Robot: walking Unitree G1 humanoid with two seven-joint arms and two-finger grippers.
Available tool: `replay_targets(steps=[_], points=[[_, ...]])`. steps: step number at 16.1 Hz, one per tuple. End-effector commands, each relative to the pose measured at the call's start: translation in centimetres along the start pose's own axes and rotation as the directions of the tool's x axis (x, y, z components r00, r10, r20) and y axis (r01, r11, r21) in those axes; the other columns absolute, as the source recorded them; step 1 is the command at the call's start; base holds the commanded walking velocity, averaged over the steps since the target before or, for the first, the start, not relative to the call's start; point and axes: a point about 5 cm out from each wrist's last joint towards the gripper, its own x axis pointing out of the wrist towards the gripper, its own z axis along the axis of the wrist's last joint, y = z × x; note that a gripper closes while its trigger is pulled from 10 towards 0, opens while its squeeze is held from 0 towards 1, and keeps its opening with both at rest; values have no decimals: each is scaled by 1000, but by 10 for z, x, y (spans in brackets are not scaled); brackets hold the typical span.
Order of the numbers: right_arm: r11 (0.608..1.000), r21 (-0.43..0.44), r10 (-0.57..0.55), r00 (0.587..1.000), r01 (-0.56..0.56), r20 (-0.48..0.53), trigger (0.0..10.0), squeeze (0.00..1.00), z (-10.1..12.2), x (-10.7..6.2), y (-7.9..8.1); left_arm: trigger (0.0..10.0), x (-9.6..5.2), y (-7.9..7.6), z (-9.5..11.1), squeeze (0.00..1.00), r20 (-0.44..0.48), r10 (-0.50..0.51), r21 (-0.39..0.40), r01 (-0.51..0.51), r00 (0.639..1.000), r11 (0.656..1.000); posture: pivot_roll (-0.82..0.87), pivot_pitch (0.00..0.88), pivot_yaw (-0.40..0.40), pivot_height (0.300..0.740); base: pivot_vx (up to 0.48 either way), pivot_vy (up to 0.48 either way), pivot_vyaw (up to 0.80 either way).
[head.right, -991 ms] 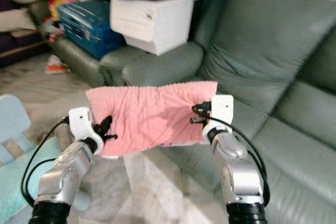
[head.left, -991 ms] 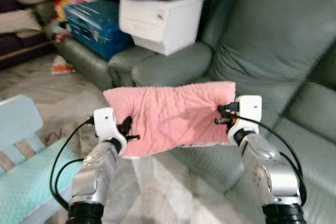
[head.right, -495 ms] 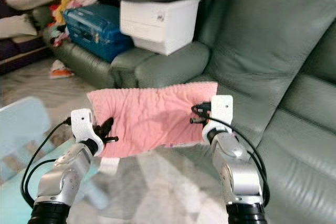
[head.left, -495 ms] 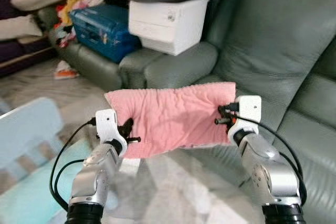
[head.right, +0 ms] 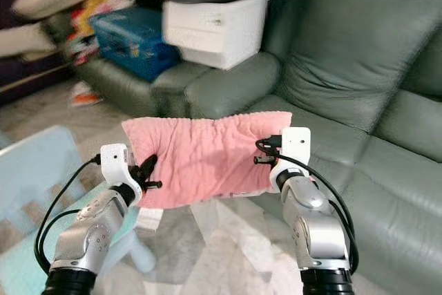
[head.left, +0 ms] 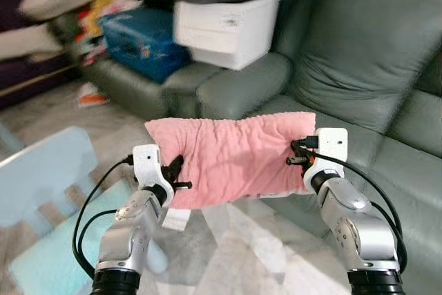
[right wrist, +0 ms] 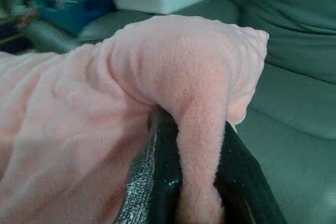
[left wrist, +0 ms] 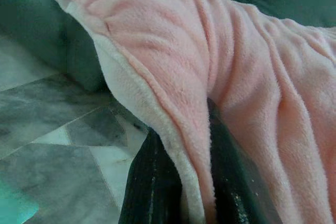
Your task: Move the pillow to the sofa
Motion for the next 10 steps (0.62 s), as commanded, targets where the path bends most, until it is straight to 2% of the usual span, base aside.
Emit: replay_targets(steps=[1,10], points=[[1000,1,-10,1000,10,19,10000,0,6,0,-2,10000,2,-8,8,0,31,-32,11,31,999,999,-174,0,14,740,0,0,-781],[1000,-8,-8,1000,8,18,10000,0,7,0,-3,10000,2,-9,7,0,29,-45,5,45,999,999,-176,0,12,740,0,0,-781]])
